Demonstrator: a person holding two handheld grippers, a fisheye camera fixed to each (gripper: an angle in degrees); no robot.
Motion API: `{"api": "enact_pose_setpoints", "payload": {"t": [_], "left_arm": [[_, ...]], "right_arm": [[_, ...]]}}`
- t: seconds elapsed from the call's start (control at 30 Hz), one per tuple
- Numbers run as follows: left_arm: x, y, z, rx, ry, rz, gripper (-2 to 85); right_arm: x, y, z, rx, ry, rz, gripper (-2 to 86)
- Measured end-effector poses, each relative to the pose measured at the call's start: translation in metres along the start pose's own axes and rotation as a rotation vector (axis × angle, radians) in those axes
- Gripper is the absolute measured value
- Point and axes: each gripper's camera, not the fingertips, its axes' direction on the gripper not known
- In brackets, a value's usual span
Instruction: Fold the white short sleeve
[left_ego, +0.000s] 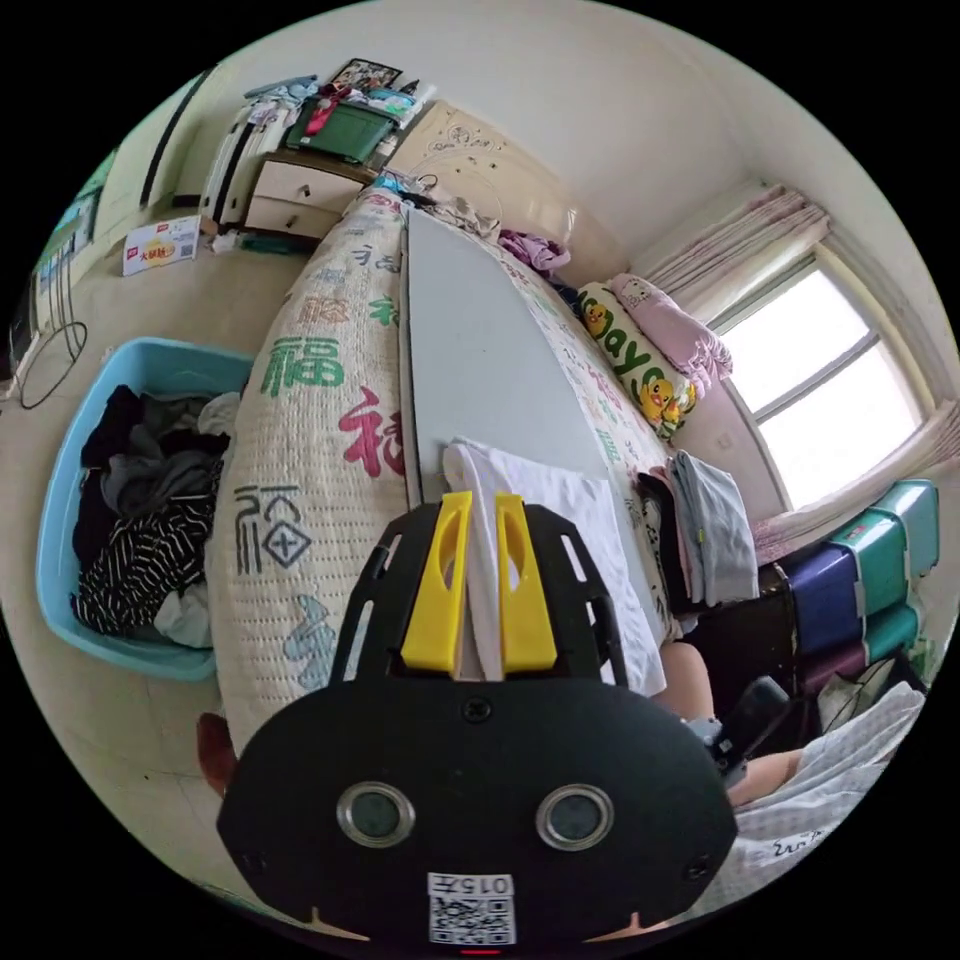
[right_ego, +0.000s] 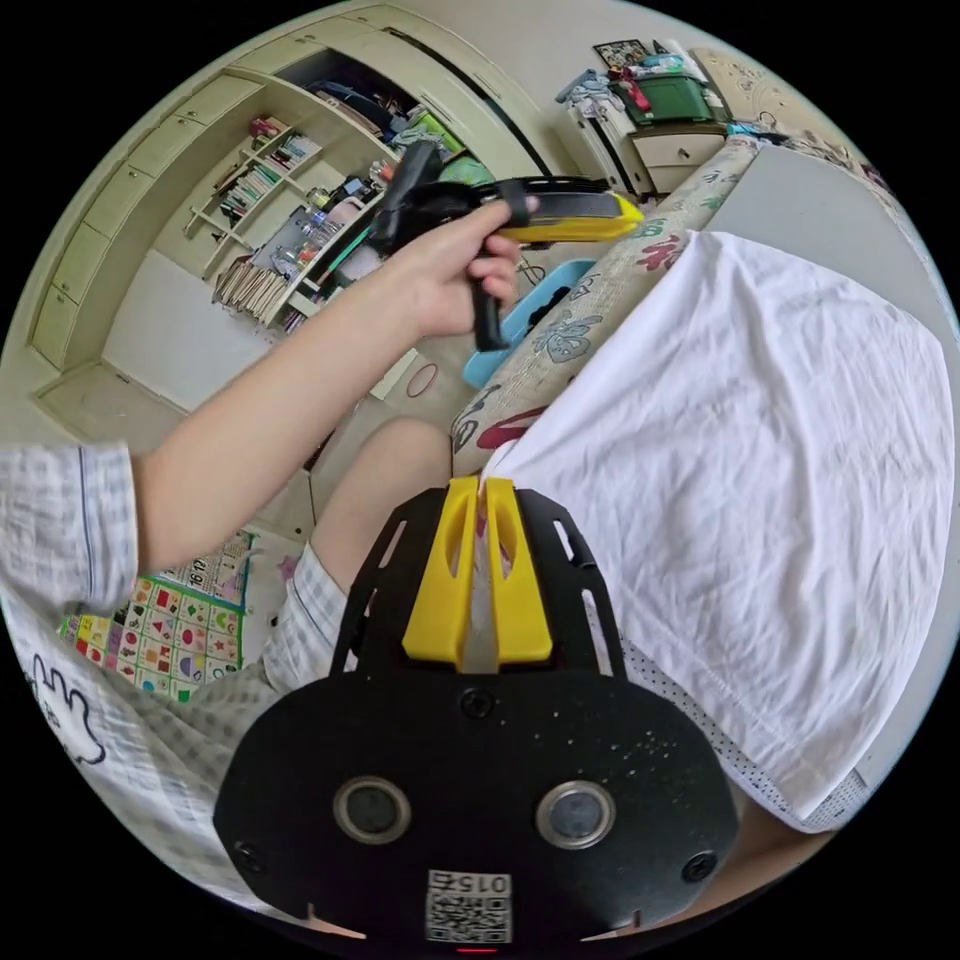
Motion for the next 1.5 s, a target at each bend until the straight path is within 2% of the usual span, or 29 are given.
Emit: {"api": "enact_pose_setpoints", "payload": {"t": [0.07, 0.17, 0.37, 0.53, 0.73, 0.9, 1.1, 1.2, 1.27, 1.37, 1.5], "left_arm": [[-0.012, 0.067, -0.024, 0.065, 0.079, -0.027, 4.4], [-0.025, 0.143, -0.056, 0.153, 0.084, -0.067, 3.7], [-0.038, 0.242, -0.102, 0.293, 0.113, -0.100, -0.4], [-0.019, 0.273, -0.136, 0.383, 0.161, -0.039, -0.6], [0.016, 0.270, -0.153, 0.513, 0.285, 0.075, 1.8], [0.011, 0.256, -0.103, 0.536, 0.358, 0.065, 3.6], [-0.033, 0.233, 0.021, 0.406, 0.446, -0.017, 4.5], [-0.046, 0.222, 0.077, 0.311, 0.389, -0.027, 4.6], [-0.051, 0.220, 0.116, 0.210, 0.287, -0.027, 4.8], [-0.043, 0.217, 0.143, 0.178, 0.394, -0.010, 5.2], [-0.024, 0.213, 0.160, 0.136, 0.277, 0.011, 6.3]], "right_arm": [[0.010, 0.002, -0.013, 0.030, -0.021, 0.020, 0.1], [0.013, 0.016, -0.032, 0.077, -0.056, 0.026, 0.0], [-0.015, 0.055, -0.041, 0.122, -0.206, -0.006, -0.4], [-0.051, 0.078, -0.044, 0.115, -0.124, -0.090, -0.4], [-0.018, 0.099, -0.095, 0.266, -0.068, 0.061, -0.4], [0.022, 0.122, -0.133, 0.350, 0.020, 0.209, -0.5], [0.053, 0.158, -0.169, 0.413, 0.146, 0.346, -0.3], [0.069, 0.174, -0.180, 0.428, 0.213, 0.404, 0.2], [0.084, 0.184, -0.187, 0.437, 0.257, 0.453, 1.2], [0.103, 0.195, -0.196, 0.441, 0.297, 0.490, 3.6], [0.134, 0.198, -0.205, 0.431, 0.213, 0.531, 6.5]]}}
